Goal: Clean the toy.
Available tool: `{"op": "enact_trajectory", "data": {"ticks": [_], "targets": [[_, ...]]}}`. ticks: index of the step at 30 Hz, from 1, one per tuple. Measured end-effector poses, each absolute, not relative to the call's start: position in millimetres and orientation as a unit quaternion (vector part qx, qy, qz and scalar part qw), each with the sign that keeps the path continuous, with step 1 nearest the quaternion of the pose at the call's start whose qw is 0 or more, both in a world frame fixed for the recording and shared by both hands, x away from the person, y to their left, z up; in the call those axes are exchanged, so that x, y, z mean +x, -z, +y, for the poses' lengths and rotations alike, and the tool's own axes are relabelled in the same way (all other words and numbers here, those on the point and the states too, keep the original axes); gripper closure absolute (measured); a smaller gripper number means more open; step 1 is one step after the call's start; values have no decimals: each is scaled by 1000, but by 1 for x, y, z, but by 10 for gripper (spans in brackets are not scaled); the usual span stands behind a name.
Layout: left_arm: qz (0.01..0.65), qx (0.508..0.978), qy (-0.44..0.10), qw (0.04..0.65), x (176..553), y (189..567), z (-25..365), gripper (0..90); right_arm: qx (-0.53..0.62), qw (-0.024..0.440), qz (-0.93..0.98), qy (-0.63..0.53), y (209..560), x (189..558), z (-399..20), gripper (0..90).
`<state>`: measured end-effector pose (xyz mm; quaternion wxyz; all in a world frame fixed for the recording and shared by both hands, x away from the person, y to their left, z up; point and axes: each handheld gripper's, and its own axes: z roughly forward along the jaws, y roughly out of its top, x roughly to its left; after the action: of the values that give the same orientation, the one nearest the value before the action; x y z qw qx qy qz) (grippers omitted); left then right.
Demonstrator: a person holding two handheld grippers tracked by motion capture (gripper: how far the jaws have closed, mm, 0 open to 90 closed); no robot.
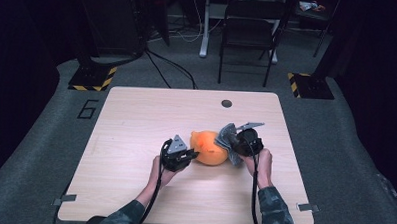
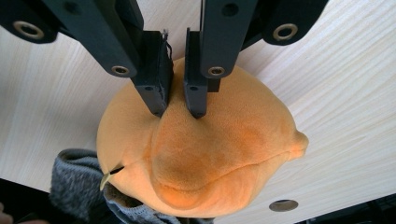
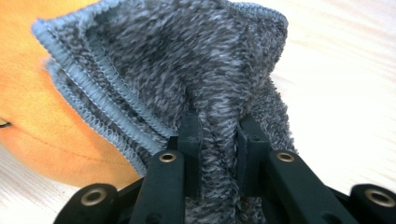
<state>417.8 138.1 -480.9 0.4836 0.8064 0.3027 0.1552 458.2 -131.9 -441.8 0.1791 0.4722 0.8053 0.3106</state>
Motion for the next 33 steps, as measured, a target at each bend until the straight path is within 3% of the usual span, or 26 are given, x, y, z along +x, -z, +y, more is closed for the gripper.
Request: {"op": "enact_trajectory", "data": {"ticks": [13, 21, 33], "targets": [[300, 808, -157, 483, 418, 481, 138, 821, 403, 190, 820, -359, 401, 435, -99, 749], [298, 808, -156, 483, 418, 481, 138, 820, 379, 187, 839, -342, 409, 438, -79, 749], [297, 807, -155, 485, 418, 482, 138, 819, 411, 185, 831, -326, 422, 447, -100, 749]]}}
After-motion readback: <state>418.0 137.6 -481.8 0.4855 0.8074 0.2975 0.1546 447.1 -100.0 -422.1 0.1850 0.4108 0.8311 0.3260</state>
